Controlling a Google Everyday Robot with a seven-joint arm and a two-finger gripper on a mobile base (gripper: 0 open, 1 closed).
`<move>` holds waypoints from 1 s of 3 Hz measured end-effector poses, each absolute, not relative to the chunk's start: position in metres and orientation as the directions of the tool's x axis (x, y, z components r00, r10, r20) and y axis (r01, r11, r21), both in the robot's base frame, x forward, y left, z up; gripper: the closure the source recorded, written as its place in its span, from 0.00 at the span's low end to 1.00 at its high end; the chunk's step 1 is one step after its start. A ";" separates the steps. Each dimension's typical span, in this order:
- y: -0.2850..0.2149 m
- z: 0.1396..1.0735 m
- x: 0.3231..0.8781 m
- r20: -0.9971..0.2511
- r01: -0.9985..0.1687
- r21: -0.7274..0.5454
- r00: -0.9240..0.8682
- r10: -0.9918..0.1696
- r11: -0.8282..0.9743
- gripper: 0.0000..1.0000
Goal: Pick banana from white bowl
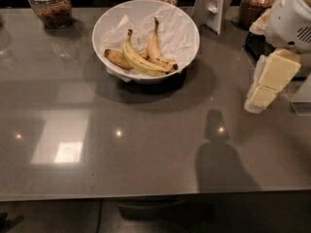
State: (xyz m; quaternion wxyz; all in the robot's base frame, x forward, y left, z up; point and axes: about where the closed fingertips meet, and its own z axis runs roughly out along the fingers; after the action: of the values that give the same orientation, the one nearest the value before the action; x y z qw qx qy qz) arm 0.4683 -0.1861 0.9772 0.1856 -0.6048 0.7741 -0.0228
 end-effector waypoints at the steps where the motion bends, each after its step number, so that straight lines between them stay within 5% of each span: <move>1: -0.136 0.981 0.515 -0.367 -0.921 -0.266 -0.176 -0.913 0.284 0.00; 2: -0.091 0.987 0.561 -0.496 -0.908 -0.232 -0.197 -0.845 0.349 0.00; 3: -0.091 0.987 0.561 -0.497 -0.908 -0.232 -0.197 -0.845 0.349 0.00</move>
Offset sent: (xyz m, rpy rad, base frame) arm 0.1506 0.1454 0.0197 0.4303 -0.0650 -0.0663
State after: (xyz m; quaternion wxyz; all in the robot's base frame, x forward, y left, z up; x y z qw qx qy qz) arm 0.5607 -0.0914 0.9874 0.2806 -0.5679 0.7718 0.0559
